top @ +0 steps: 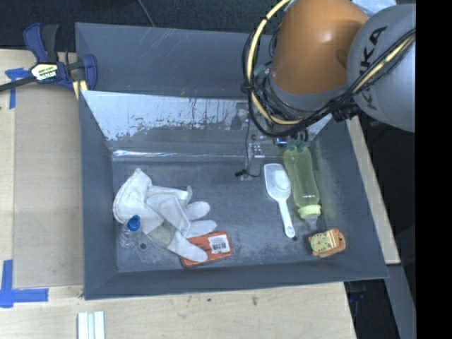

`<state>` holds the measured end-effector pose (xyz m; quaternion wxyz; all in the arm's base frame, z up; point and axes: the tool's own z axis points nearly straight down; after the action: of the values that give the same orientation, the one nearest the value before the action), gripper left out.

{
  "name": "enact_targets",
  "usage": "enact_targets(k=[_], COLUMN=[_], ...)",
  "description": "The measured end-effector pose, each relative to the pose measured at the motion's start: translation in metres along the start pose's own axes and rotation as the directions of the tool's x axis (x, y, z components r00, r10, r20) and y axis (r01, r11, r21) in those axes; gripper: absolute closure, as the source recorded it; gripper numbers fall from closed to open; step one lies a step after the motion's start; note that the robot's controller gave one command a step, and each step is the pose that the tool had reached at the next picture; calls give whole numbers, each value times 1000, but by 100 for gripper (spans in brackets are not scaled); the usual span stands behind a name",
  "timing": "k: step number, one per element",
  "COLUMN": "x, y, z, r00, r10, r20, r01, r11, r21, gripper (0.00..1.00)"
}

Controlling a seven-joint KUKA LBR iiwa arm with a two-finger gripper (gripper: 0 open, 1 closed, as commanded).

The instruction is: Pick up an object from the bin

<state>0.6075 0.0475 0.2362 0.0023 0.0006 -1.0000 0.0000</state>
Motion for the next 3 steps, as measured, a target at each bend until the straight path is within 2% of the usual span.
enact_targets(k=[1,2,3], x=[-1,4,16], y=[0,2,15], z=[-5,30,89], r00=[1000,997,1000], r10=[1,-70,-16], r20=[9,14,11], r01=[-1,70,16], r11=[1000,998,1000], r21=[-1,1,0], gripper=[0,0,0])
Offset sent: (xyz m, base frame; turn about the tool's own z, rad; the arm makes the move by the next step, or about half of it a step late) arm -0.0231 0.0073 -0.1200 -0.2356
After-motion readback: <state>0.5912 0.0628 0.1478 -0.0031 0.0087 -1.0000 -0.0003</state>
